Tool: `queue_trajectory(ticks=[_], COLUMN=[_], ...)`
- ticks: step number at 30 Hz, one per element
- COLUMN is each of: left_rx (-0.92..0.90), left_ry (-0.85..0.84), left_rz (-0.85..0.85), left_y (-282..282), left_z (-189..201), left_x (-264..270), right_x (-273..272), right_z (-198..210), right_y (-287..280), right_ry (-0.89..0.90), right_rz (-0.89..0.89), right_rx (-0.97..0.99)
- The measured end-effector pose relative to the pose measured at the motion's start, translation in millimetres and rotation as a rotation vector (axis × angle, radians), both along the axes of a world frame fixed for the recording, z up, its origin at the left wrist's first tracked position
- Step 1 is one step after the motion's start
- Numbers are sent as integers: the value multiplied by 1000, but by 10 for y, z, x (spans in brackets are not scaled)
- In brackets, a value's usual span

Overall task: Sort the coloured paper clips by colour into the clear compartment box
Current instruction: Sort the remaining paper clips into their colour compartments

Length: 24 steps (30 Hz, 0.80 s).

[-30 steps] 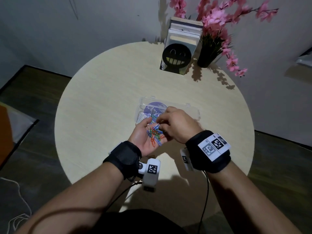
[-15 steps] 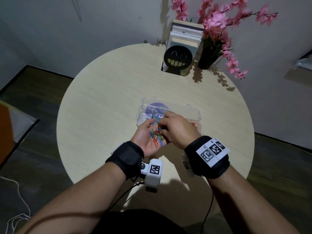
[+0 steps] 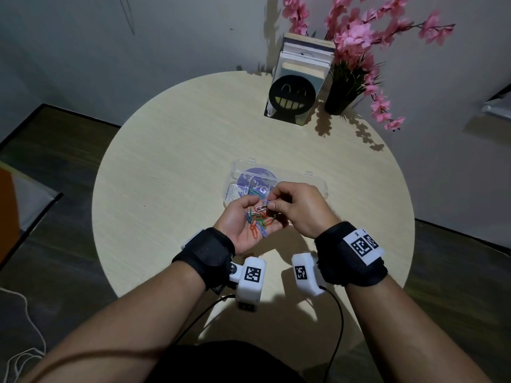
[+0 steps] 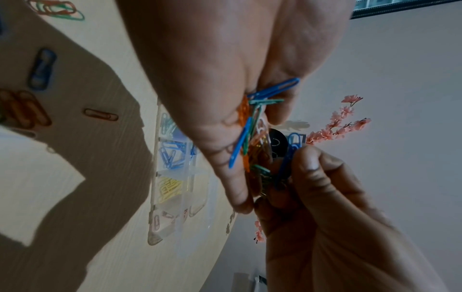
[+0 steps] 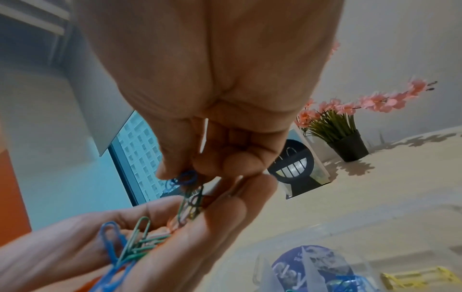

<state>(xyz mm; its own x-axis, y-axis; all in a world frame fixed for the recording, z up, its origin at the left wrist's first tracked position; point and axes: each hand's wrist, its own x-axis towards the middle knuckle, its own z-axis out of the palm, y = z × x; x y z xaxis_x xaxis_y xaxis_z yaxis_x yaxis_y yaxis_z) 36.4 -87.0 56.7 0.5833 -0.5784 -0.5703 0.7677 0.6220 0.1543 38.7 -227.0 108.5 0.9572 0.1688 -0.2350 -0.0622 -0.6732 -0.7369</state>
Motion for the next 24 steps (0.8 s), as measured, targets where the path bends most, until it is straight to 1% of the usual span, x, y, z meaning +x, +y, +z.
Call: queue_trajectory(ticks=[5, 8, 13, 16, 20, 24], left_rx=[22, 0, -12, 39, 47, 36], left_ry=[9, 14, 13, 6, 4, 9], left_rz=[10, 15, 21, 28, 35, 55], left_y=[0, 6, 60, 146, 283, 385], left_z=[20, 37, 2, -72, -162, -202], left_x=[9, 0, -11, -27, -41, -18], right_x=[8, 8, 38, 94, 194, 316], right_z=[-20, -14, -30, -41, -102, -324], right_y=[-17, -36, -69, -128, -280, -420], right_ry=[30, 100, 140, 132, 99, 123], right_rz=[-73, -110, -138, -238, -357, -464], right_rx=[127, 208, 267, 362, 338, 253])
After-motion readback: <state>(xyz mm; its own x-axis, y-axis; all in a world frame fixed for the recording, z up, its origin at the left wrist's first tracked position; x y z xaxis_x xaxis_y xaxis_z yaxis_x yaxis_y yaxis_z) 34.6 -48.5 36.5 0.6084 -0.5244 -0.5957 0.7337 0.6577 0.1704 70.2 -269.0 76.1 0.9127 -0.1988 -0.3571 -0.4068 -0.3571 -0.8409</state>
